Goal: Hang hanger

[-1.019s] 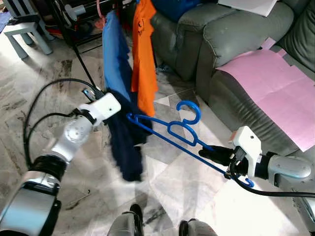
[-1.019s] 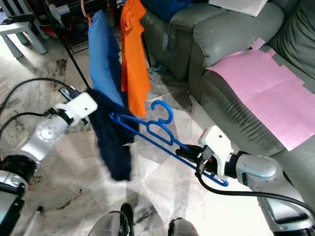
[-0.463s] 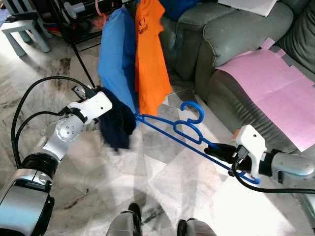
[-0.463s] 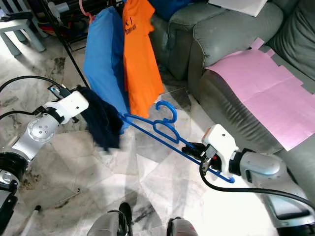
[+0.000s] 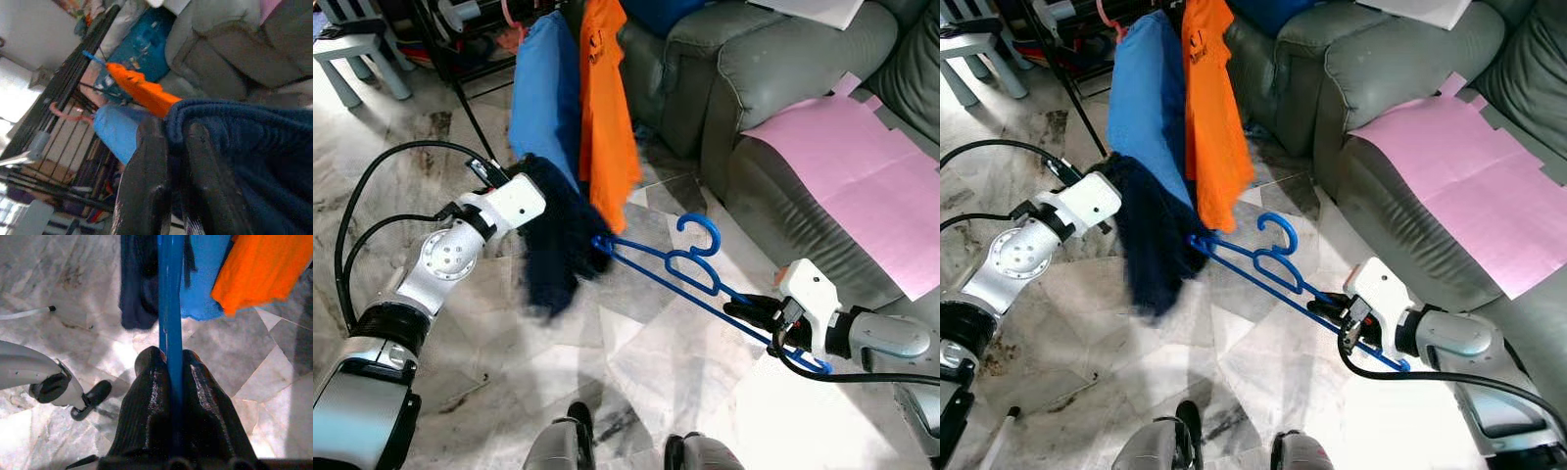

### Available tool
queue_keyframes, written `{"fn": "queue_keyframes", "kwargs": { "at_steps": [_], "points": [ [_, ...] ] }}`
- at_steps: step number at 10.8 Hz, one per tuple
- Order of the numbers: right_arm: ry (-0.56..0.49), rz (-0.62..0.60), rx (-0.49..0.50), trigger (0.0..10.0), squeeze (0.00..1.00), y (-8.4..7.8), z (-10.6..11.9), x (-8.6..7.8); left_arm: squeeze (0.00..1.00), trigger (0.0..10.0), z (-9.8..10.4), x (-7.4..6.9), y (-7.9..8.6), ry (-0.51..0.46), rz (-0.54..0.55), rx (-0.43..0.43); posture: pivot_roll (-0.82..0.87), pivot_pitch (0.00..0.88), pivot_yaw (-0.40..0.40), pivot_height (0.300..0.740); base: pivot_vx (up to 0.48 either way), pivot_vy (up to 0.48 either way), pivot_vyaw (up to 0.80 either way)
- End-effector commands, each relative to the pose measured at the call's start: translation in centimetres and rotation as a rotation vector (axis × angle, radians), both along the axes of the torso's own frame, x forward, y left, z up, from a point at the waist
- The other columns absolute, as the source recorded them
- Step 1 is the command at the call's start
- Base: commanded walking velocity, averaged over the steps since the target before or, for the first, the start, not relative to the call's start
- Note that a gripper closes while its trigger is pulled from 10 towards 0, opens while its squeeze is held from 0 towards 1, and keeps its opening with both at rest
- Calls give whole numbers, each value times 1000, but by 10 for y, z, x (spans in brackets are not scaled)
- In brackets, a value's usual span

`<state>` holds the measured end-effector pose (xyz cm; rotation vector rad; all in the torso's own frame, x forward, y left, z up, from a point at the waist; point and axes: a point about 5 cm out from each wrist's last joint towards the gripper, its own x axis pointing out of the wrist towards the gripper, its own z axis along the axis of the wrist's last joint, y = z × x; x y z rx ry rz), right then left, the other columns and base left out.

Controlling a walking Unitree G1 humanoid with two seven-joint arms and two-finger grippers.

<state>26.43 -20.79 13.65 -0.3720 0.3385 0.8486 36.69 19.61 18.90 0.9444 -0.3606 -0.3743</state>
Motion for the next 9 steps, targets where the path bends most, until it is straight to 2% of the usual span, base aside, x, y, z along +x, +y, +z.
{"fn": "queue_keyframes", "kwargs": {
  "at_steps": [1, 2, 4, 5, 6, 7, 8, 9],
  "points": [
    [-8, -3, -11, 10000, 0, 0, -2, 0, 0, 10000, 2, -3, 1, -16, -22, -21, -104, 239, 8, 740, 0, 0, 0],
    [-21, -12, -8, 10000, 0, 0, -2, 2, 0, 10000, 3, -5, -1, -25, -42, -31, -106, 240, 8, 740, 0, 0, 0],
    [-13, -35, 5, 10000, 0, 0, -8, 4, 0, 10000, 17, -8, -13, -79, -110, -80, -100, 242, 7, 740, 0, 0, 0],
    [-6, -59, 24, 10000, 0, -1, -13, 7, 0, 10000, 30, -12, -33, -113, -193, -153, -93, 240, 3, 740, 0, 0, 0],
    [1, -77, 31, 10000, 0, -3, -16, 9, 0, 10000, 34, -17, -47, -135, -248, -165, -91, 239, 2, 740, 0, 0, 0],
    [-12, -116, 18, 10000, 0, -7, -19, 14, 0, 10000, 40, -26, -72, -133, -355, -218, -90, 238, 1, 740, 0, 0, 0],
    [-45, -146, 21, 10000, 0, -8, -16, 19, 0, 10000, 43, -35, -89, -129, -427, -252, -86, 238, 4, 740, 0, 0, 0],
    [-78, -164, 61, 10000, 0, -6, -6, 24, 0, 10000, 42, -39, -98, -115, -458, -282, -87, 237, 4, 740, 0, 0, 0]
  ]
}}
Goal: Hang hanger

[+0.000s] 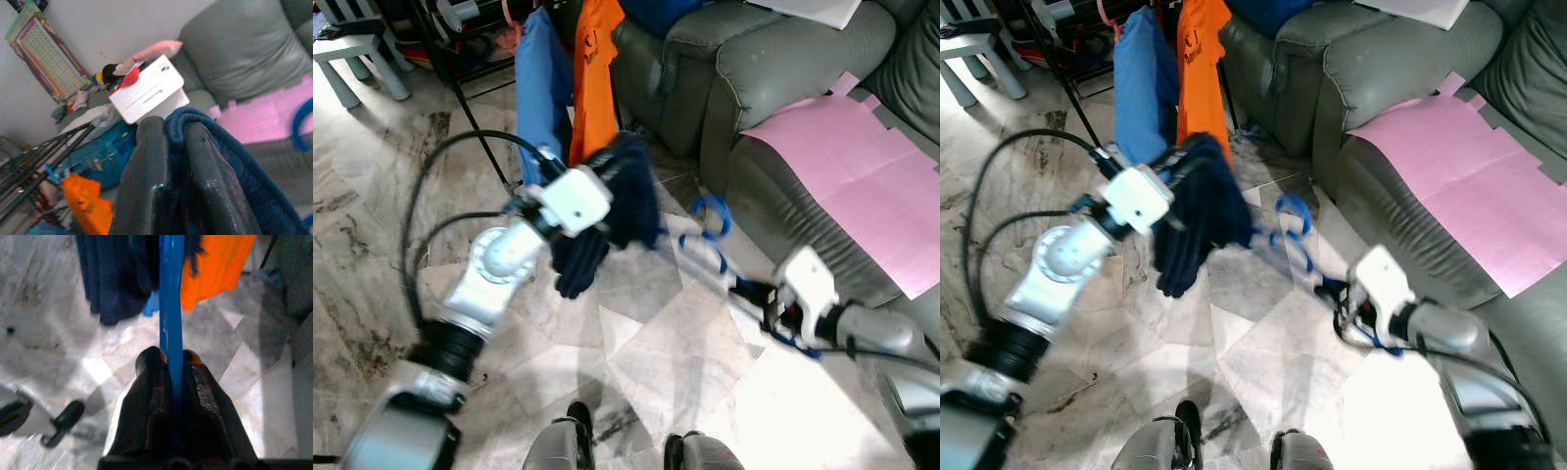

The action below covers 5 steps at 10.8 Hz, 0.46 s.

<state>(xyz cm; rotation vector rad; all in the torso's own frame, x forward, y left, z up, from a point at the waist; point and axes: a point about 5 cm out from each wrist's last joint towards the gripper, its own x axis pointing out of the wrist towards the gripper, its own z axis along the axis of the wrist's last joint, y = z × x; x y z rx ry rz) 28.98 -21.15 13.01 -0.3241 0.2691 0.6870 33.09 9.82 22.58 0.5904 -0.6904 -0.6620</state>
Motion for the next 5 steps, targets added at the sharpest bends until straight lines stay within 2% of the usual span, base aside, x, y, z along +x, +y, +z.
{"fn": "queue_keyframes", "kwargs": {
  "at_steps": [1, 2, 3, 5],
  "points": [
    [-25, -3, 29, 10000, 0, 1, 7, 1, 0, 10000, -1, -5, -4, 5, -35, 18, -91, 236, 8, 740, 0, 0, 0],
    [-62, 2, 89, 10000, 0, 8, 18, 7, 0, 10000, -15, -11, -8, 60, -71, 82, -94, 235, 10, 740, 0, 0, 0],
    [-83, -37, 163, 10000, 0, 7, 26, 12, 0, 10000, -16, -13, -11, 58, -76, 80, -92, 237, 9, 740, 0, 0, 0],
    [-142, -202, 228, 10000, 0, -4, 35, 27, 0, 10000, -8, -14, -17, 57, -75, 18, -90, 236, 6, 740, 0, 0, 0]
  ]
}}
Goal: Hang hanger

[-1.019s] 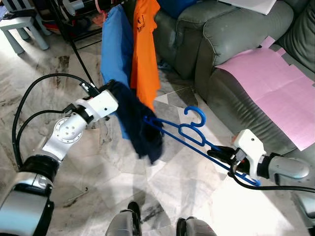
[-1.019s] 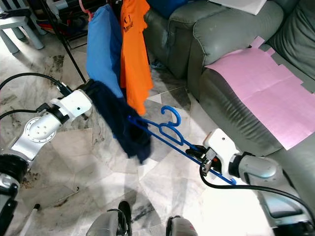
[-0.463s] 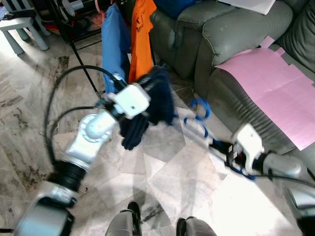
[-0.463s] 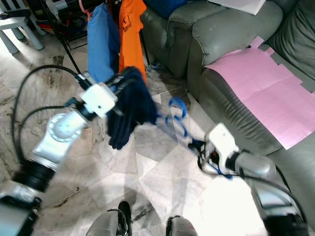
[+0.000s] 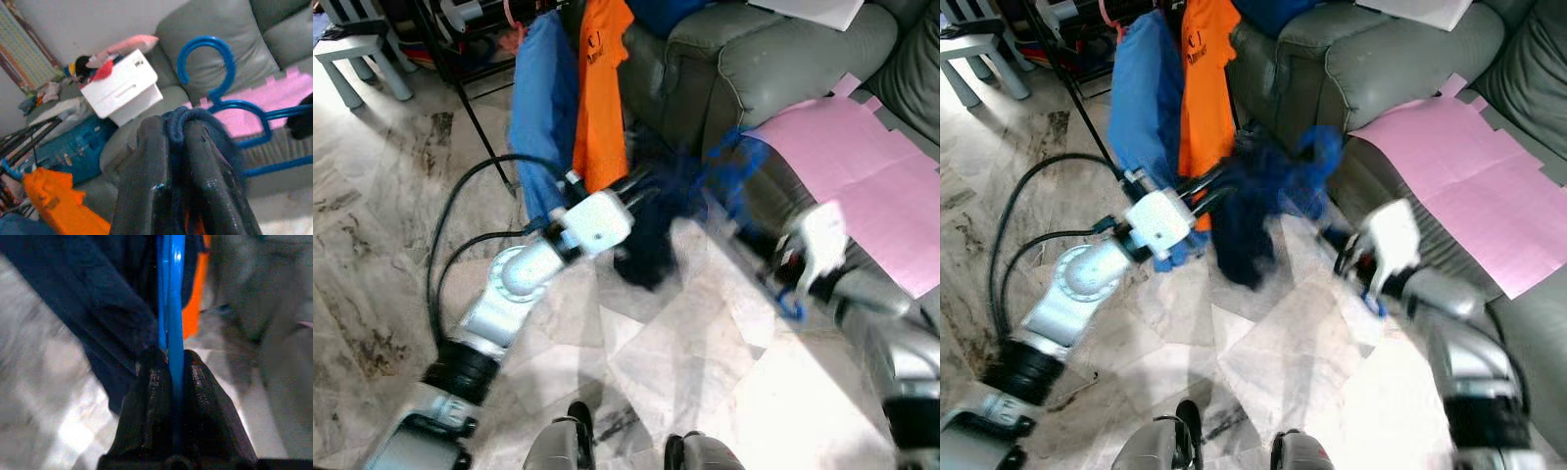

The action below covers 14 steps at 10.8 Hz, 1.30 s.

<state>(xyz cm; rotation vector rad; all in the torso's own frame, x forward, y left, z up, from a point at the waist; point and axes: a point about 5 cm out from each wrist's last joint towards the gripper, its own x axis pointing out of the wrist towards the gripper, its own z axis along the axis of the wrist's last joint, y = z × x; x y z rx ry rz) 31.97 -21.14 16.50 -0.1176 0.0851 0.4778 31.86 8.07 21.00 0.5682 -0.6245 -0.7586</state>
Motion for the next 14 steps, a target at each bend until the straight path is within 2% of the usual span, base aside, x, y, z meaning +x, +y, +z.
{"fn": "queue_keyframes", "kwargs": {
  "at_steps": [1, 2, 3, 4, 5, 6, 7, 8, 9, 10, 11, 13, 14],
  "points": [
    [-35, -88, 69, 10000, 0, -8, 10, 5, 0, 10000, 1, -4, 1, -16, -6, 6, -94, 236, 7, 740, 0, 0, 0],
    [-47, -308, 206, 10000, 0, -30, 18, 16, 0, 10000, -3, -6, 3, 2, 3, -5, -92, 240, 7, 740, 0, 0, 0],
    [-59, -415, 261, 10000, 0, -42, 22, 19, 0, 10000, -6, -9, 1, 21, -1, -12, -89, 241, 7, 740, 0, 0, 0],
    [-148, -497, 313, 10000, 0, -47, 45, 24, 0, 10000, -16, -17, -5, 55, -21, -13, -88, 242, 9, 740, 0, 0, 0],
    [-196, -512, 420, 10000, 0, -42, 63, 28, 0, 10000, -12, -24, -14, 93, -41, -110, -94, 242, 11, 740, 0, 0, 0],
    [-210, -512, 523, 10000, 0, -36, 75, 32, 0, 10000, -12, -30, -23, 127, -69, -160, -94, 242, 11, 740, 0, 0, 0],
    [-175, -500, 669, 10000, 0, -28, 79, 36, 0, 10000, -21, -41, -35, 116, -114, -106, -93, 241, 8, 740, 0, 0, 0],
    [-154, -537, 771, 10000, 0, -29, 79, 38, 0, 10000, -25, -46, -39, 130, -127, -99, -94, 241, 6, 740, 0, 0, 0],
    [-144, -520, 826, 10000, 0, -26, 83, 40, 0, 10000, -32, -48, -40, 152, -122, -72, -94, 239, 7, 740, 0, 0, 0],
    [-143, -249, 853, 10000, 0, 10, 99, 37, 0, 10000, -44, -51, -41, 162, -122, 8, -94, 239, 7, 740, 0, 0, 0],
    [-148, -237, 854, 10000, 0, 20, 104, 36, 0, 10000, -49, -51, -40, 185, -115, 14, -94, 239, 7, 740, 0, 0, 0],
    [-185, -499, 984, 10000, 0, -11, 108, 47, 0, 10000, -54, -53, -42, 200, -116, 30, -95, 234, 5, 740, 0, 0, 0],
    [-247, -511, 825, 10000, 0, -14, 112, 46, 0, 10000, -55, -55, -44, 204, -122, 32, -92, 233, 3, 740, 0, 0, 0]
  ]
}}
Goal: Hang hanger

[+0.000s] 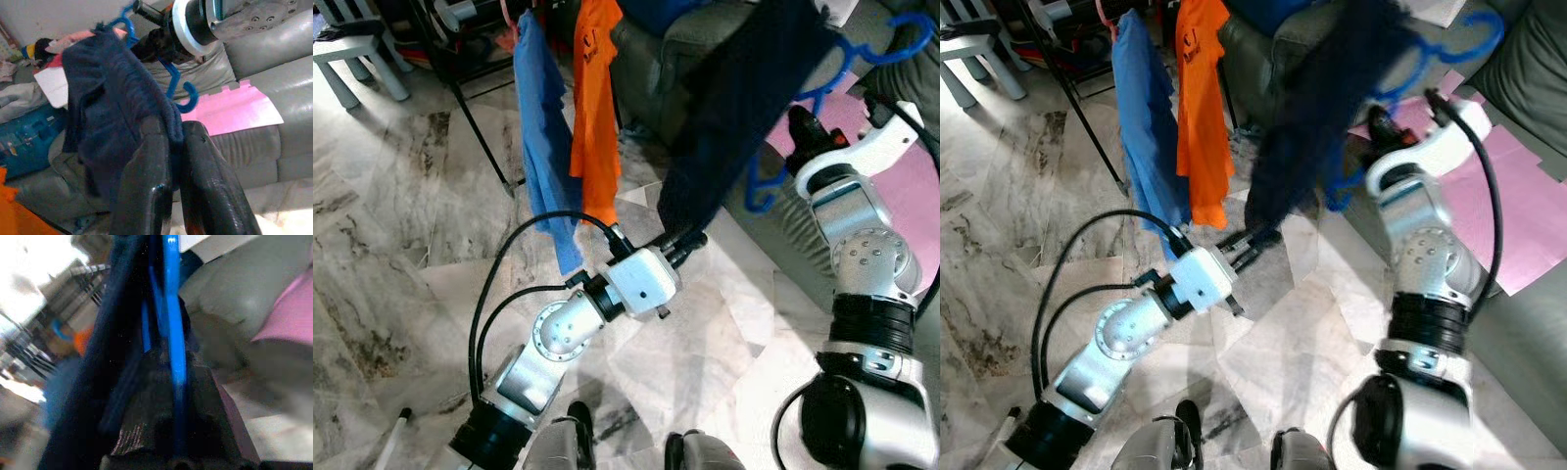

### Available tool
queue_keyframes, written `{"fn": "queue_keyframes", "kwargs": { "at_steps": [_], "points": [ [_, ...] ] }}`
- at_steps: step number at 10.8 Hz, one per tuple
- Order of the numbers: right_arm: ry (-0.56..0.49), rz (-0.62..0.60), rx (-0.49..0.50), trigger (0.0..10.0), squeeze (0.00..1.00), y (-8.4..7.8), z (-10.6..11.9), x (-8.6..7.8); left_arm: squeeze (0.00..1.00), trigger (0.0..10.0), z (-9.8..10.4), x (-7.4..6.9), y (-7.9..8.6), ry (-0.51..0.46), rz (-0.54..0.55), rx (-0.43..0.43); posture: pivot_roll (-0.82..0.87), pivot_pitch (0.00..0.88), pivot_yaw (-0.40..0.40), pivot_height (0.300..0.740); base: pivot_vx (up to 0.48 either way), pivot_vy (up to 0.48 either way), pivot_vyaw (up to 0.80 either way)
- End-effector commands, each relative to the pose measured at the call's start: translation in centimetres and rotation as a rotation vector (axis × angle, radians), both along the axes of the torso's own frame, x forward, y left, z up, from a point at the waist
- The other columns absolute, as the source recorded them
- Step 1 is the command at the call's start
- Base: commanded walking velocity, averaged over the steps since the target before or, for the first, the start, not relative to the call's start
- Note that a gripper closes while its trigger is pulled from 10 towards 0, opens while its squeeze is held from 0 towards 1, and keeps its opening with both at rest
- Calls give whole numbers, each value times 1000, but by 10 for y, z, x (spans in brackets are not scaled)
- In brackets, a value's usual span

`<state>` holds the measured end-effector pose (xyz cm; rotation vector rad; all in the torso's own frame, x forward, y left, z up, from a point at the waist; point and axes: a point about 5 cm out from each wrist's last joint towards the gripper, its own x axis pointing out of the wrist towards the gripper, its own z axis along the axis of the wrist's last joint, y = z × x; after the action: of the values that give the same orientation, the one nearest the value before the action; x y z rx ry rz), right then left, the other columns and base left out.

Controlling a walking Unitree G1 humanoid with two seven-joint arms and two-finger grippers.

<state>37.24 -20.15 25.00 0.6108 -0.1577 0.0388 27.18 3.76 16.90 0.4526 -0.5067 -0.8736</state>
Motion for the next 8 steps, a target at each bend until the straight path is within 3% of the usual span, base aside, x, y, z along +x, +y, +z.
{"fn": "queue_keyframes", "kwargs": {
  "at_steps": [1, 2, 3, 4, 6, 8],
  "points": [
    [-140, -107, -73, 10000, 0, -18, 29, -7, 0, 10000, -15, -10, -3, 45, -43, 55, -92, 233, 3, 740, 0, 0, 0],
    [-192, -62, -362, 10000, 0, 2, 30, -10, 0, 10000, -28, -16, -6, 111, -86, 100, -93, 234, 3, 740, 0, 0, 0],
    [-188, -26, -356, 10000, 0, 10, 23, -11, 690, 10000, -36, -17, -7, 174, -91, 112, -97, 234, 3, 740, 0, 0, 0],
    [-191, -6, -414, 10000, 0, 20, 15, -14, 1000, 10000, -43, -16, -5, 205, -94, 135, -99, 236, 5, 740, 0, 0, 0],
    [-223, 54, -466, 10000, 0, 39, -2, -22, 1000, 10000, -57, -12, 4, 269, -62, 134, -103, 237, 8, 740, 0, 0, 0],
    [-244, 29, -504, 10000, 0, 44, -7, -25, 1000, 10000, -59, -11, 6, 286, -45, 115, -104, 237, 9, 740, 0, 0, 0]
  ]
}}
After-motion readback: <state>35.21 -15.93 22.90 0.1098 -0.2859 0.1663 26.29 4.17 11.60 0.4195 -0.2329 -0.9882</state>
